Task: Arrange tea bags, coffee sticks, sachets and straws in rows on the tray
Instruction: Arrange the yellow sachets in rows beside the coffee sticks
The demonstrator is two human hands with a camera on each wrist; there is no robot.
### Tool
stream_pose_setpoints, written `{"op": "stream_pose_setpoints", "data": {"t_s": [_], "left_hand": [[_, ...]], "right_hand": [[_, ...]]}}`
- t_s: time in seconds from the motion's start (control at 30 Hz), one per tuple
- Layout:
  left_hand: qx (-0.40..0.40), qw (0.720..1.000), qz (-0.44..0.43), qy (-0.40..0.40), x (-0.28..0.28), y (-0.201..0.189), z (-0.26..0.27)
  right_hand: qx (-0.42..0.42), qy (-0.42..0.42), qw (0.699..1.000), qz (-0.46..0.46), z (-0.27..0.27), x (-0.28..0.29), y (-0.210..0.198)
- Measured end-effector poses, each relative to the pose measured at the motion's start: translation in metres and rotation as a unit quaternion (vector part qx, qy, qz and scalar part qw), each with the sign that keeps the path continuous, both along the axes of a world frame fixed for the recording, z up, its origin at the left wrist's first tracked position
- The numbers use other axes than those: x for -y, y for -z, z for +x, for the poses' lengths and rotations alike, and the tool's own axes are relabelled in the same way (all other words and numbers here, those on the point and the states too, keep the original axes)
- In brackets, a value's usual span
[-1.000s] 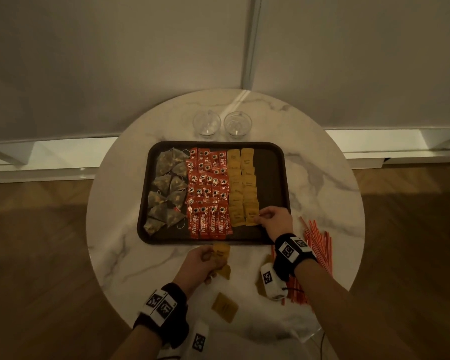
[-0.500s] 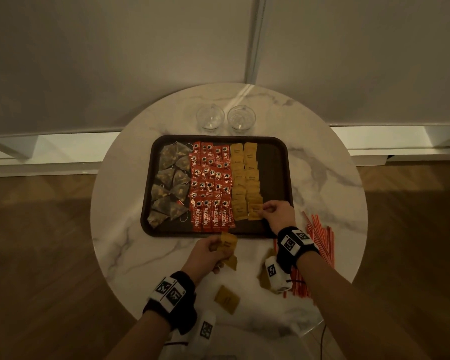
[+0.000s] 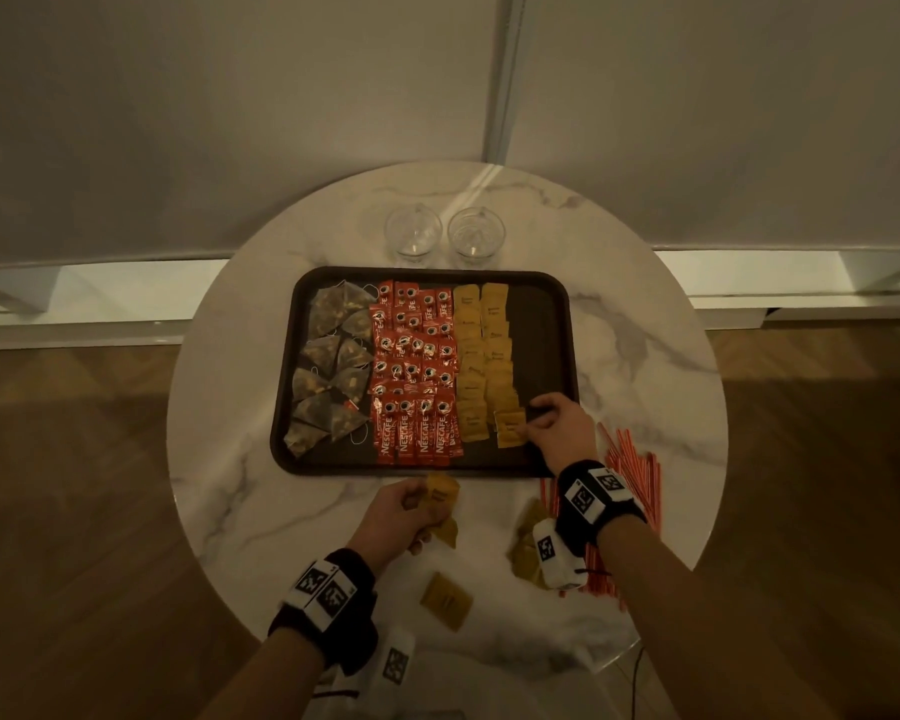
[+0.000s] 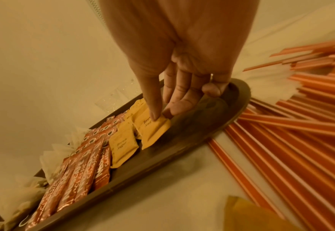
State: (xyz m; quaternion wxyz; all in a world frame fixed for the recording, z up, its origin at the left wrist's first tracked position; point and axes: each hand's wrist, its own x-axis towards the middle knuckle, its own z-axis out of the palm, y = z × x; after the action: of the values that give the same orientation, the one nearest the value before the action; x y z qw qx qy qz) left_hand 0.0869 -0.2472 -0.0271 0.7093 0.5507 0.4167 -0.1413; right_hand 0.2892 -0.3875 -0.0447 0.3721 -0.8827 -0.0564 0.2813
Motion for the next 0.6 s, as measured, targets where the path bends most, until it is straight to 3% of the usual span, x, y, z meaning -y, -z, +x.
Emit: {"op": "stream_pose_setpoints", "data": {"t_s": [0.23, 0.6], "left_hand": [[-0.017, 1.000, 0.012, 0.009, 0.004, 0.006, -0.006], [-0.018, 0.999, 0.025, 0.023, 0.003, 0.008, -0.009]], "right_hand": [[-0.040, -0.032, 0.999, 0.008, -0.014, 0.012, -0.002], [-0.030, 0.004, 0.999, 0.016, -0.006, -0.001, 0.004]]}}
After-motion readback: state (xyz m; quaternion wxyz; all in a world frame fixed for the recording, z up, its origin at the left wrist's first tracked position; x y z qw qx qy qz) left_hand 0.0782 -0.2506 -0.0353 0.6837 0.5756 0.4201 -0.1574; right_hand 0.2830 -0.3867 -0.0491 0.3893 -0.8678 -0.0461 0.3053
